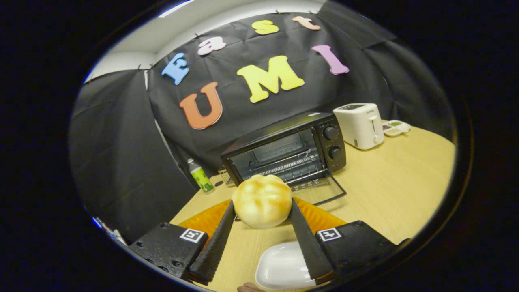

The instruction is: Open the toaster oven, put the food inside, and close the toaster oven door.

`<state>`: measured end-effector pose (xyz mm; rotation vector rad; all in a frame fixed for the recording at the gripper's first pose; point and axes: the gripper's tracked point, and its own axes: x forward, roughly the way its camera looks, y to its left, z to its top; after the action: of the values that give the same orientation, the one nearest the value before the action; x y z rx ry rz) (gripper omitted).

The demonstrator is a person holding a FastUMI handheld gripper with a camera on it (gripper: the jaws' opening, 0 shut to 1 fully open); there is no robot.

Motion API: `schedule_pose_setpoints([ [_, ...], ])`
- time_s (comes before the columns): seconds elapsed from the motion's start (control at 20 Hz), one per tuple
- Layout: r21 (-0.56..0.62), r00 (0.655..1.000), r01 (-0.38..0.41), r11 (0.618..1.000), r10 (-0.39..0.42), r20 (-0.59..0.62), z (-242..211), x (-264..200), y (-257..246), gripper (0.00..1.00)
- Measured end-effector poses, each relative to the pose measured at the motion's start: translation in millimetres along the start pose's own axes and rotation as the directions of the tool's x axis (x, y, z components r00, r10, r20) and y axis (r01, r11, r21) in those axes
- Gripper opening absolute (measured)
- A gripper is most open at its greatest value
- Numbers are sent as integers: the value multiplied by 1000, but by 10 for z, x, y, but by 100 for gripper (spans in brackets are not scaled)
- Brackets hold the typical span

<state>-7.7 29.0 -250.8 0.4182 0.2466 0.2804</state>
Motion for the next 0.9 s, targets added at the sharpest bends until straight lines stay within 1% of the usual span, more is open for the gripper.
schedule_pose_setpoints([
  [0.1,49,1000,16,999,-17,11,103,245,-130,87],
  [0.25,52,999,31,998,-33,26,192,626,-255,86],
  [0.4,96,999,15,995,-18,36,298,1079,-251,86],
  [0.5,97,999,38,995,-39,6,304,1402,-308,87],
  [0.6,128,999,43,991,-42,-9,351,1688,-317,87],
  [0.65,128,998,55,990,-54,-9,393,1819,-350,87],
  [0.75,92,996,90,992,-88,-20,432,2055,-424,87],
  [0.8,84,995,96,992,-94,-19,461,2146,-430,87],
  [0.9,72,997,82,994,-83,4,558,2309,-409,87],
])
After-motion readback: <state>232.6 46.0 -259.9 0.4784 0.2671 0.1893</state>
